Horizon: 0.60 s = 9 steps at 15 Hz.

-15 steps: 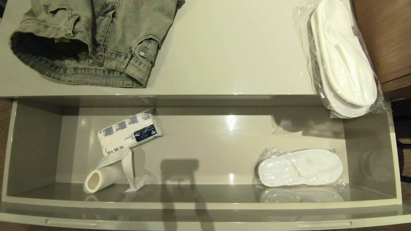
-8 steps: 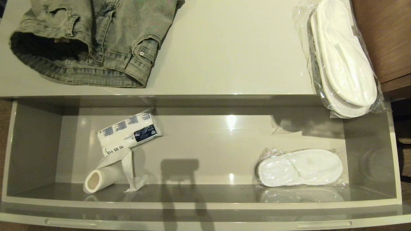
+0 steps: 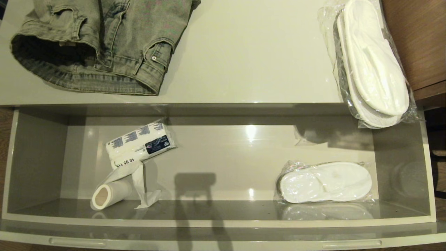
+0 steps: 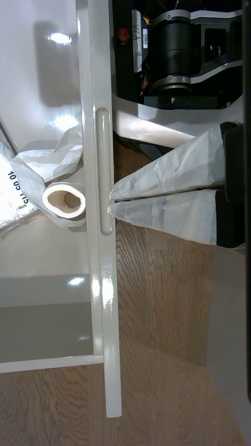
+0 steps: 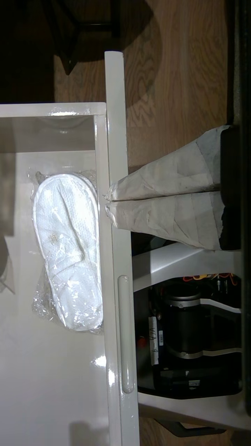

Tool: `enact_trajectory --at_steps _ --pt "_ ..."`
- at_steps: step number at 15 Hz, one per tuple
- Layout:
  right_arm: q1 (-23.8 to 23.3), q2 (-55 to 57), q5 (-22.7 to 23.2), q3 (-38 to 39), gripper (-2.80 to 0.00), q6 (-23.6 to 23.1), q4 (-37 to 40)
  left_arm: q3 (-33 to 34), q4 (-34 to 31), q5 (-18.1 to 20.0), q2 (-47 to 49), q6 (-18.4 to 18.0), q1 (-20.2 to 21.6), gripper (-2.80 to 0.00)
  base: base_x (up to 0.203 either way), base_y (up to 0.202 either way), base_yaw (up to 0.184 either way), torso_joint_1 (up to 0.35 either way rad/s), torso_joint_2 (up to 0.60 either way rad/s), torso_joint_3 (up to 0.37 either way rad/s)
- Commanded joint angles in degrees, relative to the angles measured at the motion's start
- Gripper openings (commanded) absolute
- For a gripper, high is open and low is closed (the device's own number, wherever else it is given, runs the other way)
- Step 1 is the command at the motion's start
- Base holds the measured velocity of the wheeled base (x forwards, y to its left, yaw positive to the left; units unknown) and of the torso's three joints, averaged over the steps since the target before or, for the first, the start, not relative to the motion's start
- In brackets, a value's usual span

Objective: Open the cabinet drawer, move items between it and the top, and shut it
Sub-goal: Pick up the disposable slippers on the table

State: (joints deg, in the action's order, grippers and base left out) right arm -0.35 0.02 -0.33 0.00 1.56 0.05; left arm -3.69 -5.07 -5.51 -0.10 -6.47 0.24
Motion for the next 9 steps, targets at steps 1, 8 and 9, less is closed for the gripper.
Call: enact_trajectory --at_steps 1,8,9 --pt "0.0 -0.1 0.0 0.1 -2.8 0.0 0.0 0.0 0.0 0.0 0.2 0.0 0.0 -2.8 0.0 0.0 0.0 0.0 0.0 0.0" --pt "0.0 -0.1 0.0 0.1 -2.8 0.0 0.0 2.6 7.5 4.1 0.2 1.5 0.0 -2.8 0.0 0.0 0.0 0.0 0.0 0.0" --pt "0.0 -0.1 0.0 0.1 -2.8 0.0 0.0 3.1 10.3 5.2 0.2 2.4 0.0 -2.8 0.0 0.0 0.0 0.0 0.0 0.0"
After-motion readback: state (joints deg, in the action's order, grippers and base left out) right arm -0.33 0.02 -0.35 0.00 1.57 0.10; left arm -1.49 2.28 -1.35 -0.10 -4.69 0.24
